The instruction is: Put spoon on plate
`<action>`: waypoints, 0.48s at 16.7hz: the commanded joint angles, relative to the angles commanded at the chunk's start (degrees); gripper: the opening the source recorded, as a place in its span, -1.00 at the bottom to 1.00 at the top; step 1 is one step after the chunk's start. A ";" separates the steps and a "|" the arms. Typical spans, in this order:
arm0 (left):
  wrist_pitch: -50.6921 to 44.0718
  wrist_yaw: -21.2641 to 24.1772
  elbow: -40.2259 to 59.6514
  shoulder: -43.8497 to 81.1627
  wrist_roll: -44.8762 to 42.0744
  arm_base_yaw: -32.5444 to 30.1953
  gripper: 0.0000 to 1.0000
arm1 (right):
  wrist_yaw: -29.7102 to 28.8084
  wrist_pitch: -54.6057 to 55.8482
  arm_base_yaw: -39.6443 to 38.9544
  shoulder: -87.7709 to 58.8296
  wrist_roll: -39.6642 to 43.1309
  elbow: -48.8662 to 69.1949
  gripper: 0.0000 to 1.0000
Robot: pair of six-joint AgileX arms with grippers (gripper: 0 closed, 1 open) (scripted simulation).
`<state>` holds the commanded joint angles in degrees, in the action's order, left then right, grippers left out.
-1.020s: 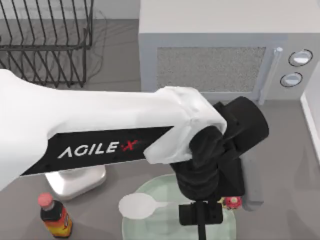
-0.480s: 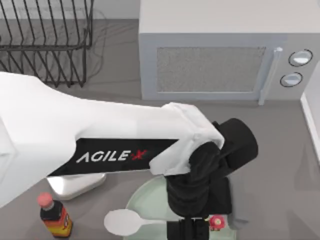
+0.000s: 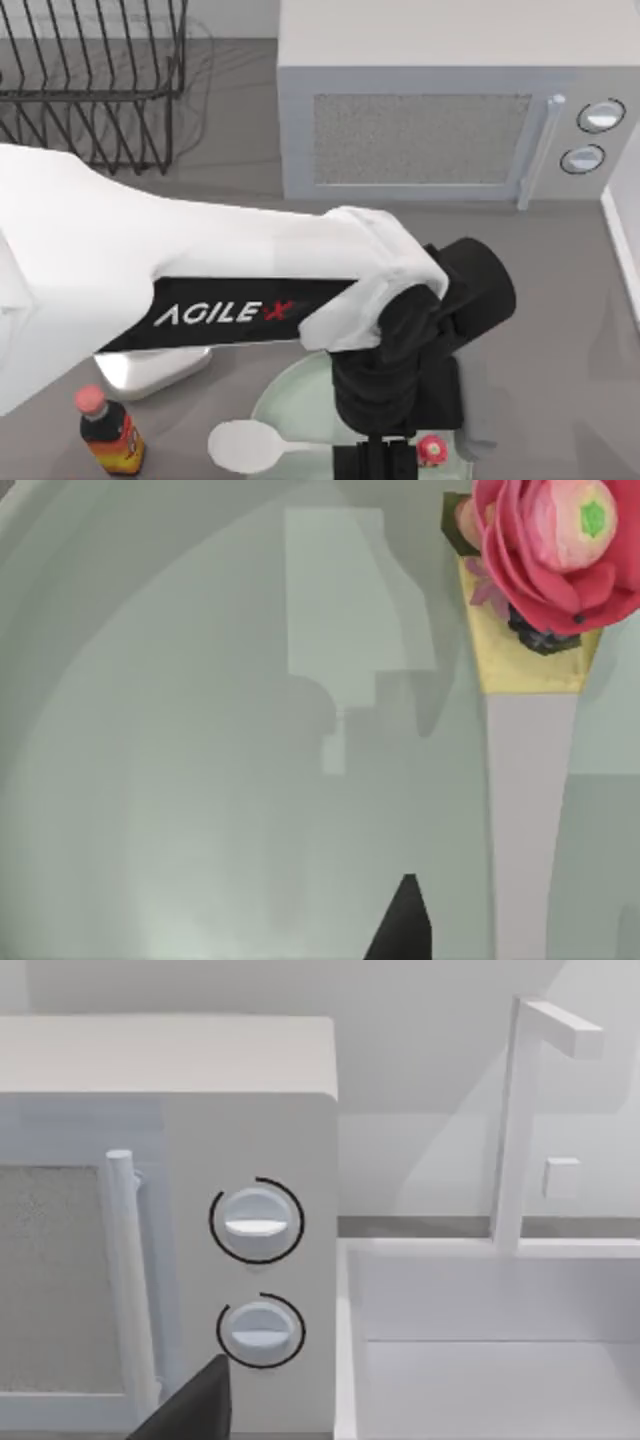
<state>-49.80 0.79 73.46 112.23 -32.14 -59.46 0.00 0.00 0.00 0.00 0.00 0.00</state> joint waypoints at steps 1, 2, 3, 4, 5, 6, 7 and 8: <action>0.00 0.00 0.00 0.00 0.00 0.00 0.36 | 0.00 0.00 0.00 0.00 0.00 0.00 1.00; 0.00 0.00 0.00 0.00 0.00 0.00 0.51 | 0.00 0.00 0.00 0.00 0.00 0.00 1.00; 0.00 0.00 0.00 0.00 0.00 0.00 0.66 | 0.00 0.00 0.00 0.00 0.00 0.00 1.00; 0.00 0.00 0.00 0.00 0.00 0.00 0.81 | 0.00 0.00 0.00 0.00 0.00 0.00 1.00; 0.00 0.00 0.00 0.00 0.00 0.00 0.96 | 0.00 0.00 0.00 0.00 0.00 0.00 1.00; 0.00 0.00 0.00 0.00 0.00 0.00 1.00 | 0.00 0.00 0.00 0.00 0.00 0.00 1.00; 0.00 0.00 0.00 0.00 0.00 0.00 1.00 | 0.00 0.00 0.00 0.00 0.00 0.00 1.00; 0.00 0.00 0.00 0.00 0.00 0.00 1.00 | 0.00 0.00 0.00 0.00 0.00 0.00 1.00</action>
<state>-49.80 0.79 73.46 112.23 -32.14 -59.46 0.00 0.00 0.00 0.00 0.00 0.00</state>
